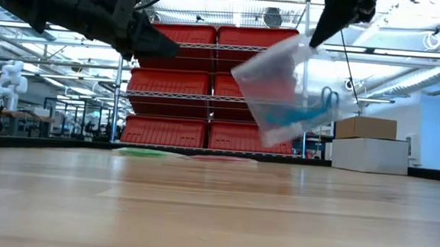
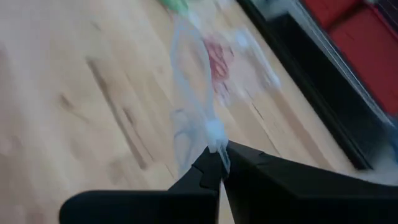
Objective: Sort rubber bands
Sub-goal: Put the blue rubber band into the open transparent zip bag, then close the transparent zip bag that contains blue rubber bands
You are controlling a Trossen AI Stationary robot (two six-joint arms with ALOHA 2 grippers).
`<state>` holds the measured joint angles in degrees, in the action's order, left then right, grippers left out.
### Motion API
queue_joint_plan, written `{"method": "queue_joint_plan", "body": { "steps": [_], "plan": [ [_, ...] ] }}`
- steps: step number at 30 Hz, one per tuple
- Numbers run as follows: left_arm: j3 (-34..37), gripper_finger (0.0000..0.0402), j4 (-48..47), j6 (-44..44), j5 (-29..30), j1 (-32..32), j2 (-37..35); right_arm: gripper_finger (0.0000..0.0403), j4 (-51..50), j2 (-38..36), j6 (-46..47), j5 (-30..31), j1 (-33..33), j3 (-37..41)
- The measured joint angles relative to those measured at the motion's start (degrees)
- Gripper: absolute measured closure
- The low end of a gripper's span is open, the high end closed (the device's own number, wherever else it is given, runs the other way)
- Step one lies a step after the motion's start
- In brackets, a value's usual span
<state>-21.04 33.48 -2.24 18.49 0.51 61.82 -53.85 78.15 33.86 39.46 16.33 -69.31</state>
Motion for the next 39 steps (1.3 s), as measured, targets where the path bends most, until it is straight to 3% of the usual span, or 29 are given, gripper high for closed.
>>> {"method": "queue_joint_plan", "body": {
  "steps": [6, 9, 12, 19, 24, 27, 31, 34, 37, 39],
  "plan": [
    [0.0, 0.0251, -1.5, 0.1, 0.3, 0.0, 0.0, 0.0402, -13.2, 13.7, 4.7, -4.8, -3.2, -8.9],
    [0.0, 0.0251, -2.4, 0.4, 0.5, 0.0, 0.0, 0.0402, -11.1, 20.4, 3.6, -8.9, -4.1, -10.8],
    [0.0, 0.0251, -2.9, 0.4, 0.9, 0.0, 0.0, 0.0388, -2.7, 24.8, -2.6, -12.8, -4.1, -11.8],
    [0.0, 0.0251, -2.8, 0.4, 1.2, 0.0, 0.0, 0.0288, 16.2, 27.6, -11.6, -23.2, -4.1, -13.9],
    [0.0, 0.0251, -3.2, 0.5, 0.3, 0.0, 0.0, 0.0211, 13.8, 27.3, -14.4, -23.0, -4.5, -17.5],
    [0.0, 0.0251, -5.4, 1.6, -4.0, 0.0, 0.0, 0.0193, 9.0, 27.2, -15.3, -21.0, -5.6, -18.2],
    [0.0, 0.0269, -14.8, 5.7, -10.0, 0.2, 0.0, 0.0226, 2.7, 27.2, -16.7, -19.8, -8.8, -17.0],
    [0.0, 0.0300, -23.6, 10.3, -10.5, 0.8, 0.5, 0.0294, 2.3, 27.3, -19.2, -20.1, -11.5, -13.4],
    [0.0, 0.0341, -25.8, 13.7, -10.5, 1.5, 2.4, 0.0377, 3.2, 27.3, -21.0, -20.9, -13.7, -8.9],
    [0.0, 0.0369, -24.7, 14.0, -10.6, 1.6, 4.6, 0.0390, 4.7, 27.3, -20.7, -22.0, -14.6, -5.3]
  ]
}}
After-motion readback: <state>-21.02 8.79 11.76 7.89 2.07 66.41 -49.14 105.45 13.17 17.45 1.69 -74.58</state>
